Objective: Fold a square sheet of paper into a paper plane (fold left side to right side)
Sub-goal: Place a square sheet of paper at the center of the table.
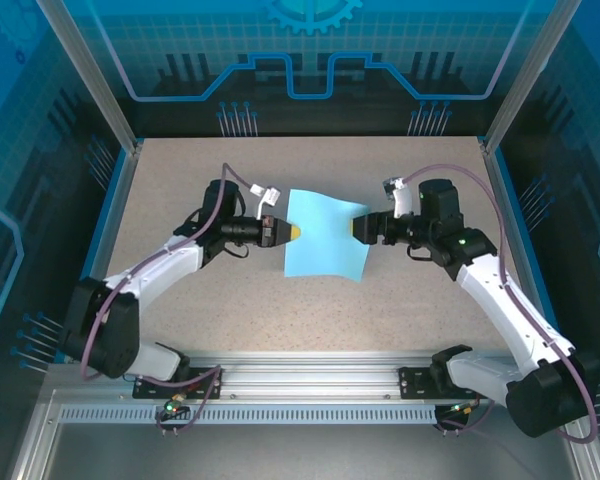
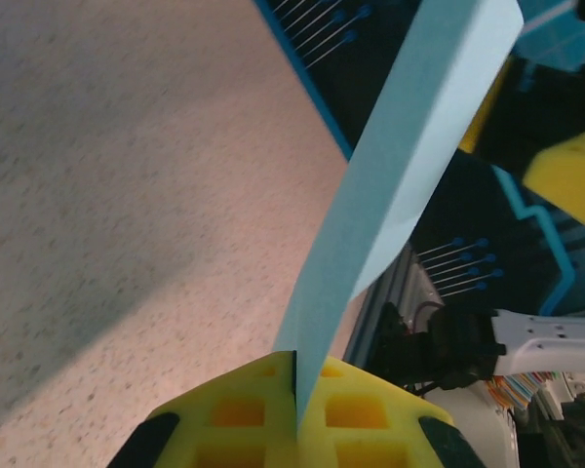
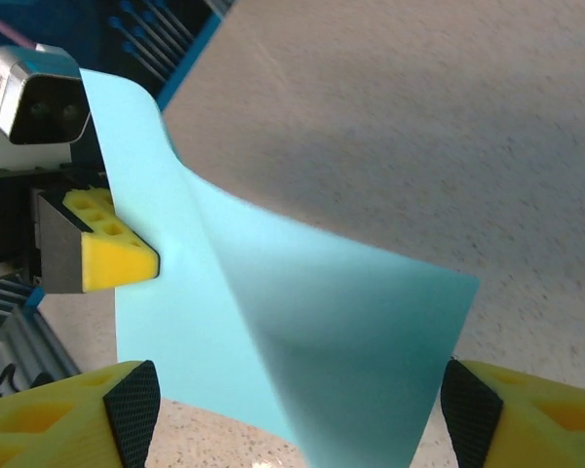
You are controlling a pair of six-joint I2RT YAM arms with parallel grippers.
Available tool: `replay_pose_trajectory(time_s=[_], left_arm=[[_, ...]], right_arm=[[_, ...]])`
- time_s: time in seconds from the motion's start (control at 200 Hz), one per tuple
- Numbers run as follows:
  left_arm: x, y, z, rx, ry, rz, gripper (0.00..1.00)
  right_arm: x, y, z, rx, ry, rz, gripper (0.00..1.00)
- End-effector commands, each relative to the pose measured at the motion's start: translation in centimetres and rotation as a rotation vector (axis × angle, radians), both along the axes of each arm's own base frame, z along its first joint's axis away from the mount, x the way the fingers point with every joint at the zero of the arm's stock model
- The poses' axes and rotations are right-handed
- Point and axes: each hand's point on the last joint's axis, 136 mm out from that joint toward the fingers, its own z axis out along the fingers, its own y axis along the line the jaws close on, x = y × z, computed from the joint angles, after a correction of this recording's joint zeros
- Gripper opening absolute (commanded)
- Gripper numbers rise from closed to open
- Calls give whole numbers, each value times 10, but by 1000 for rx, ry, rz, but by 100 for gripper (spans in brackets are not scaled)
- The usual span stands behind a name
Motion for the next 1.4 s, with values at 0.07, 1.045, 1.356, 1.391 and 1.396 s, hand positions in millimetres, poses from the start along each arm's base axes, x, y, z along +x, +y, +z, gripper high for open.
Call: replay_pose_trajectory(time_s=[0.07, 1.045, 1.356, 1.391, 1.396], left_arm=[[10, 4, -63, 149, 195, 55, 0], [14, 32, -126, 444, 386, 126, 1], [14, 21, -114, 374, 397, 99, 14], [14, 19, -112, 360, 400, 94, 17], [14, 19, -112, 358, 400, 95, 17]], right_arm=[[6, -15, -39, -8, 97, -127, 77], [9, 48, -207, -144, 533, -111, 6], [-3, 39, -235, -235, 607, -115, 6], [-4, 39, -236, -243, 609, -114, 6], [-4, 39, -237, -243, 611, -114, 6]])
